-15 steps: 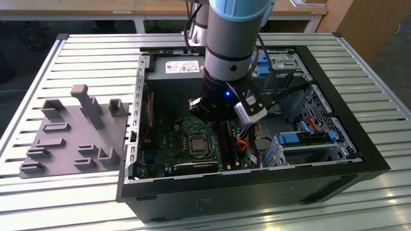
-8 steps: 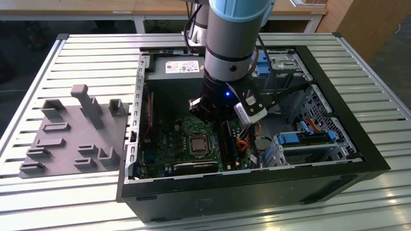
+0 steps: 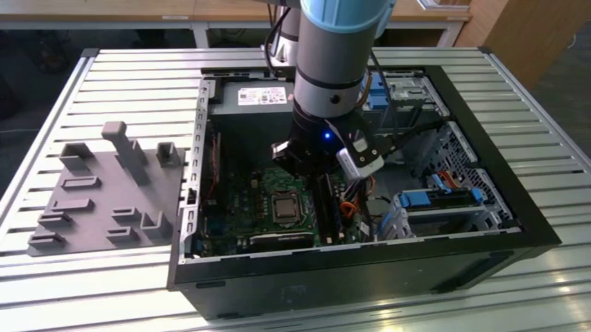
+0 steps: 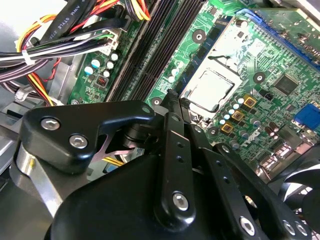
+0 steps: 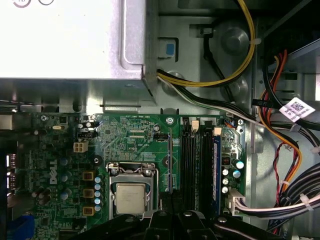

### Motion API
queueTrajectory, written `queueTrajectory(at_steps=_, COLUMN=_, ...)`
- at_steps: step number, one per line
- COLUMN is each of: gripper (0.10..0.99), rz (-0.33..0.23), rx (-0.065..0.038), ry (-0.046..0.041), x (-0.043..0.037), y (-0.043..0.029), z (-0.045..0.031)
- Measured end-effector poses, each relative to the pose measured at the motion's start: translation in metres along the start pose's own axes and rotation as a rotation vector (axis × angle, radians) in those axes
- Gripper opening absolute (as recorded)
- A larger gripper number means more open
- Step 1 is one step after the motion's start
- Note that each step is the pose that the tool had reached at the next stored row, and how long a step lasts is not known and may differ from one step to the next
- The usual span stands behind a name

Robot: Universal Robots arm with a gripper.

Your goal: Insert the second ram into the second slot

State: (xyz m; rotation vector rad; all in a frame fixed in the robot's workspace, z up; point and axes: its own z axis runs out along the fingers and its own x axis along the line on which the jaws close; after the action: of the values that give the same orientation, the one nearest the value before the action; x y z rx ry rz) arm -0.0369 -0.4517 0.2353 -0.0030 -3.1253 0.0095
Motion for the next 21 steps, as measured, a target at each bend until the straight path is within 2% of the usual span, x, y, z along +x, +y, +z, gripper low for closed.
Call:
queueTrajectory(at_steps=7, gripper=0.114, rz=0.0, rx=0.0, ry=0.0001, x=-0.0007, y=0.0, z=0.0007)
queueTrajectory(at_steps=12, gripper=0.114, rz=0.008, rx=0.0, ry=0.0001, x=-0.0012, y=-0.0058, z=0.0022)
queueTrajectory(at_steps=21, gripper=0.114, rz=0.008, rx=0.0, ry=0.0017, x=-0.0056, y=-0.0061, z=0.0032)
